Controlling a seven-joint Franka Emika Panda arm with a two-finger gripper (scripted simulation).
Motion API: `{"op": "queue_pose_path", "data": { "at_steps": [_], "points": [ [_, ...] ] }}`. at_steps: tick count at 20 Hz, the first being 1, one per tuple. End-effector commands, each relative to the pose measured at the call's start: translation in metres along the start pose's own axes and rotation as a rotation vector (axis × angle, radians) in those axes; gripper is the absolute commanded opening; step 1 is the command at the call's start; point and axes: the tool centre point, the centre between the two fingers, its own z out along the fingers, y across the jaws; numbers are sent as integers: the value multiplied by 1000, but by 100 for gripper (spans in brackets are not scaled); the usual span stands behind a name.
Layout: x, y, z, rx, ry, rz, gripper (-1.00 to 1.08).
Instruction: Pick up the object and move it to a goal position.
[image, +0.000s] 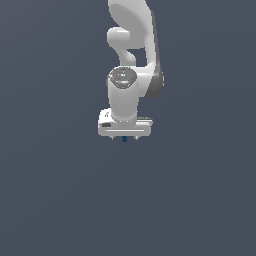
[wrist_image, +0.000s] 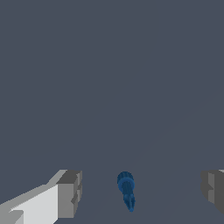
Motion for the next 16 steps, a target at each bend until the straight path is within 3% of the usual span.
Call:
{"op": "queue_pose_path", "data": {
  "at_steps": [1,16],
  "points": [
    [0,0,0,0,0,0,100],
    [0,15,-4,23,11,33,100]
  ]
}}
